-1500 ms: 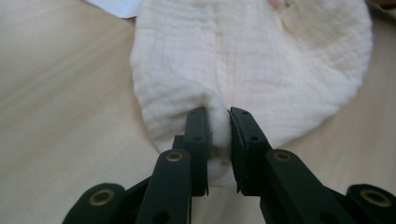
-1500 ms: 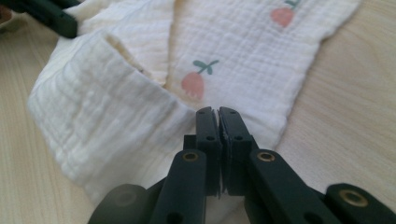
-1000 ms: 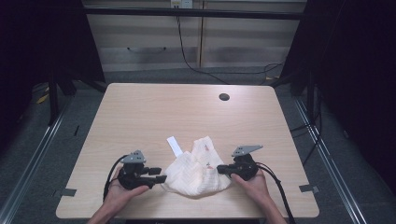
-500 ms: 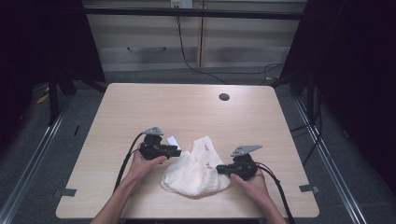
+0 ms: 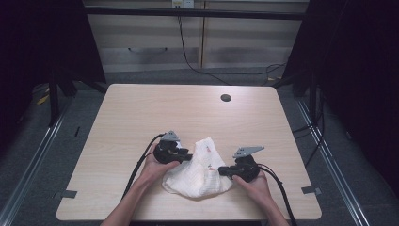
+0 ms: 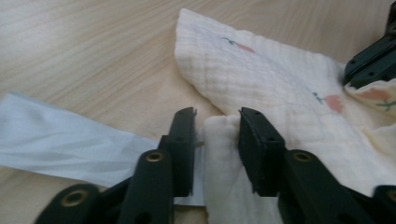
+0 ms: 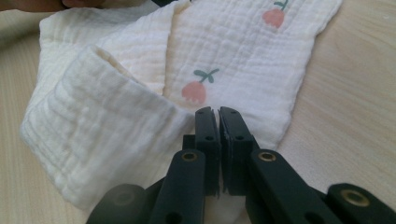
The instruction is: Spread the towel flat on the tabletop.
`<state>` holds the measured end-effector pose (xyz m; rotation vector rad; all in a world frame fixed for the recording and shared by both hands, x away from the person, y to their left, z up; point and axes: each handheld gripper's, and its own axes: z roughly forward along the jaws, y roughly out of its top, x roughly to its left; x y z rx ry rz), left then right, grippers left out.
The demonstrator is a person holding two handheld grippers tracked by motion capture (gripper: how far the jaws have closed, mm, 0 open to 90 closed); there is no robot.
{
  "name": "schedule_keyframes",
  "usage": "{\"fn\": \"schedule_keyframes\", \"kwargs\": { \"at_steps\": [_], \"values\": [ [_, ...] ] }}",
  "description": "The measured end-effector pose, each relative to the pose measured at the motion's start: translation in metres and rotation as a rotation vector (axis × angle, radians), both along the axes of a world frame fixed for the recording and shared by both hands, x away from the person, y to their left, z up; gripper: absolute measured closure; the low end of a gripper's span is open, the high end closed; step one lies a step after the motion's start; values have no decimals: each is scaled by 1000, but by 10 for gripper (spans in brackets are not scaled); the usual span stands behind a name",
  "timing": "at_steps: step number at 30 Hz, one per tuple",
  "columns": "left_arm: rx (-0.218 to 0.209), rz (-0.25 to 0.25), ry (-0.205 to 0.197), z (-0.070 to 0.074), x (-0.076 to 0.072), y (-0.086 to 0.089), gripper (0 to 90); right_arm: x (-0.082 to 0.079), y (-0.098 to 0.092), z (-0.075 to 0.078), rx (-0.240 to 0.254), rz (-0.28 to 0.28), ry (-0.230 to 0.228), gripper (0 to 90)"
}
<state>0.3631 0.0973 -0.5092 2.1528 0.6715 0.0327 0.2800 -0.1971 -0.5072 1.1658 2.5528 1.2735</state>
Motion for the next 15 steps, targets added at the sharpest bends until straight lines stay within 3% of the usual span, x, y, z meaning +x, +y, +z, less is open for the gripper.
{"fn": "schedule_keyframes", "kwargs": {
  "at_steps": [1,5,10,12,15],
  "values": [
    [21,-2,-18,1,-1,0,715,0,0,0,-1,0,0,869],
    [25,2,-29,0,-5,2,820,-1,0,1,-6,0,-5,870],
    [-25,48,41,-1,-5,4,838,-1,-1,3,4,-11,-6,871],
    [-34,51,51,1,-5,7,843,-1,-2,4,8,-16,-10,871],
    [-85,66,63,6,-4,15,847,-2,-5,8,36,-23,-25,872]
  ]
}}
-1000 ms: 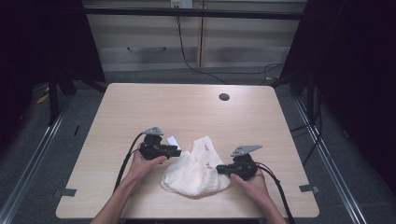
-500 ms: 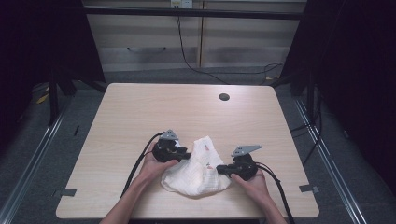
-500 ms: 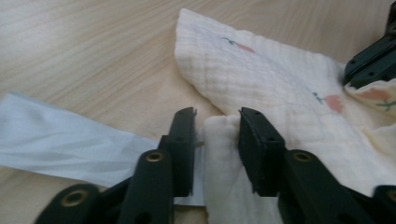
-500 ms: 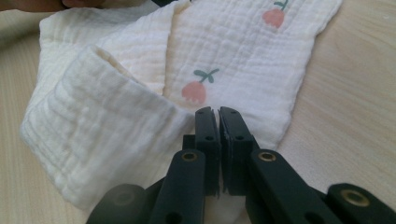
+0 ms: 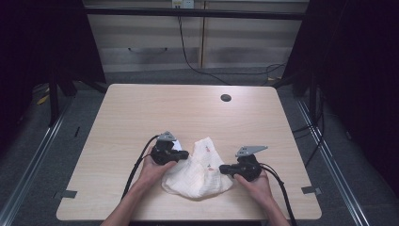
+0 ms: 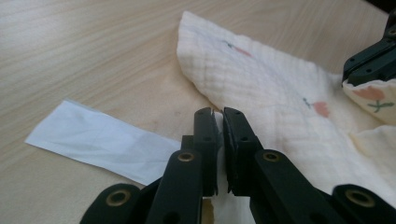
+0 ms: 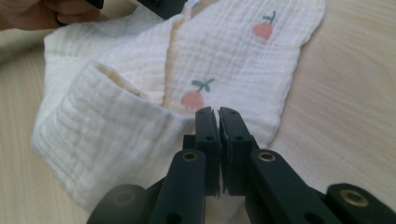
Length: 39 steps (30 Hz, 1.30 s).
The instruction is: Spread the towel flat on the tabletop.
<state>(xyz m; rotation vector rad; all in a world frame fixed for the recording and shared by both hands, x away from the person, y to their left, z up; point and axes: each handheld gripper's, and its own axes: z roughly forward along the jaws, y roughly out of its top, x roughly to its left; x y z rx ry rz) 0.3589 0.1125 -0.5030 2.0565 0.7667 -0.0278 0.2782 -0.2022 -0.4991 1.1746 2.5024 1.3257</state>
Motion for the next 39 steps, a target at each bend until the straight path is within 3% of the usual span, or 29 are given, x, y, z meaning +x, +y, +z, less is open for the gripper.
{"fn": "schedule_keyframes", "kwargs": {
  "at_steps": [4,8,17,21,24,29,32,35,36,39],
  "values": [
    [-49,24,5,7,2,14,846,-1,-9,10,33,-29,-32,873],
    [-67,44,-9,15,3,25,846,1,-23,19,55,-72,-64,874],
    [-132,65,-73,46,3,44,849,3,-44,52,121,-141,-155,876],
    [-164,86,-97,60,5,54,849,5,-50,70,128,-157,-198,876],
    [-241,100,-94,70,6,63,850,7,-54,84,130,-165,-228,876],
    [-250,132,-138,89,7,74,851,15,-56,107,133,-171,-268,876],
    [-226,132,-165,102,10,78,851,21,-54,119,123,-164,-288,876],
    [-239,141,-179,114,13,83,851,28,-51,129,117,-159,-298,876],
    [-262,144,-188,120,13,84,850,32,-50,133,116,-158,-299,876],
    [-234,148,-225,134,15,87,851,42,-44,144,103,-144,-306,877]
  ]
}}
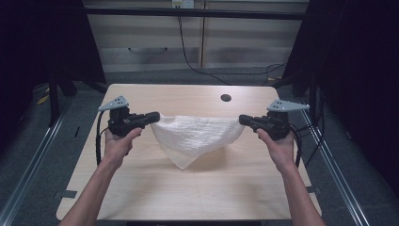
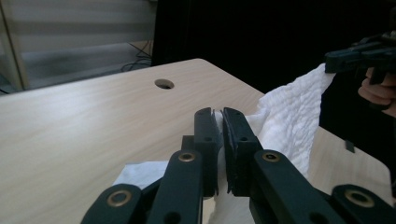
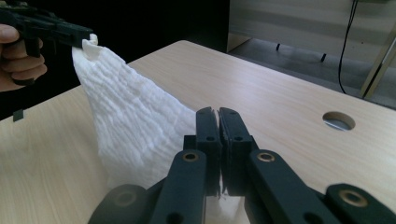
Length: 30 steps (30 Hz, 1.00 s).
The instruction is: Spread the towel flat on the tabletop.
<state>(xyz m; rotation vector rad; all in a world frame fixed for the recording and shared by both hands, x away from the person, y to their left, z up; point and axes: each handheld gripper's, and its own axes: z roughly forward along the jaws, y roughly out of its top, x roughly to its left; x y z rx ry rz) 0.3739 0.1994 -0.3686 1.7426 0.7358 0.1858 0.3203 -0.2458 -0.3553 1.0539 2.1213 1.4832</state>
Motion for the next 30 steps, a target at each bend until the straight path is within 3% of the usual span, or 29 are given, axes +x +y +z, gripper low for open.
{"fn": "schedule_keyframes", "kwargs": {
  "at_steps": [2,4,8,12,19,22,24,27,30],
  "values": [
    [5,4,-2,7,5,4,851,7,3,8,1,3,-5,877],
    [36,16,-12,16,11,7,852,13,5,17,11,5,-16,877],
    [37,54,-37,37,21,13,852,28,7,34,24,3,-21,878],
    [50,80,-63,54,29,15,853,42,13,49,0,-2,-19,878],
    [22,116,-66,70,46,12,853,64,16,75,-4,-19,-22,878],
    [-1,107,-63,74,53,8,852,74,14,81,-3,-37,-15,879],
    [0,105,-72,78,55,5,852,79,9,82,38,-47,-12,879],
    [3,99,-88,80,55,1,852,82,2,82,55,-54,-15,880],
    [7,89,-77,75,52,-1,850,76,-3,77,86,-51,-19,880]
  ]
}}
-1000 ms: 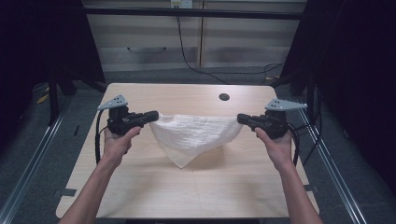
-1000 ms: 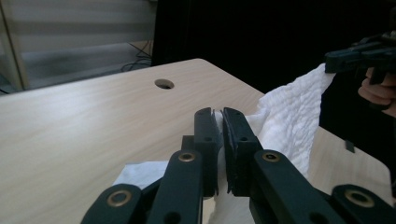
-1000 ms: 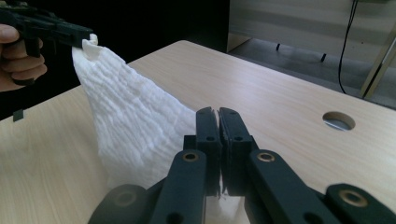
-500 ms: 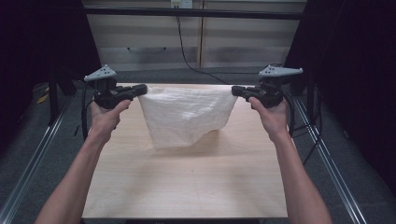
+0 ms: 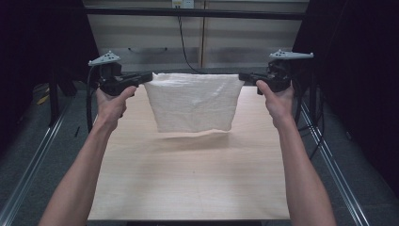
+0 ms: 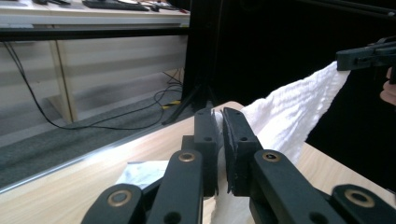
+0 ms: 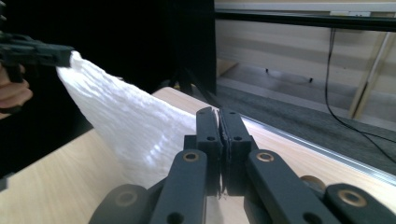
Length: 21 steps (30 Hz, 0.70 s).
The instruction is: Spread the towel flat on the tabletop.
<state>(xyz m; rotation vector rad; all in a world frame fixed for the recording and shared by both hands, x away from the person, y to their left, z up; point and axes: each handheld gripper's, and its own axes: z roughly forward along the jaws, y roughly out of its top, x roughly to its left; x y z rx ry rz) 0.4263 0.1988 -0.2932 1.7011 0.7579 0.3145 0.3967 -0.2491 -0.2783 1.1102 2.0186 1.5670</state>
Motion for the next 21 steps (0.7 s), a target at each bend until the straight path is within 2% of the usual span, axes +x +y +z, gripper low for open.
{"fn": "schedule_keyframes", "kwargs": {
  "at_steps": [1,4,5,7,9,13,14,16,17,19,21],
  "values": [
    [8,-7,-1,-3,-2,-1,850,-3,-1,-4,3,8,-1,880],
    [-11,-38,-4,-19,-15,-2,850,-14,-1,-20,-16,24,9,880],
    [-19,-41,0,-23,-18,-2,850,-21,-1,-28,-36,24,12,880],
    [-10,-49,0,-36,-27,-1,850,-32,-1,-41,-43,39,25,880],
    [-44,-62,7,-48,-36,1,850,-44,-2,-54,-46,52,37,880],
    [-61,-82,11,-68,-56,4,849,-67,-4,-79,-48,76,61,880],
    [-52,-60,4,-74,-63,5,849,-72,-4,-84,-49,82,65,880],
    [-51,-63,16,-83,-69,7,850,-84,-3,-93,-71,90,71,880],
    [-37,-59,15,-89,-74,8,850,-90,-2,-97,-74,96,72,880],
    [-46,-68,23,-96,-81,9,850,-101,0,-106,-79,112,86,880],
    [-36,-77,28,-103,-90,10,850,-111,2,-114,-93,128,95,879]
  ]
}}
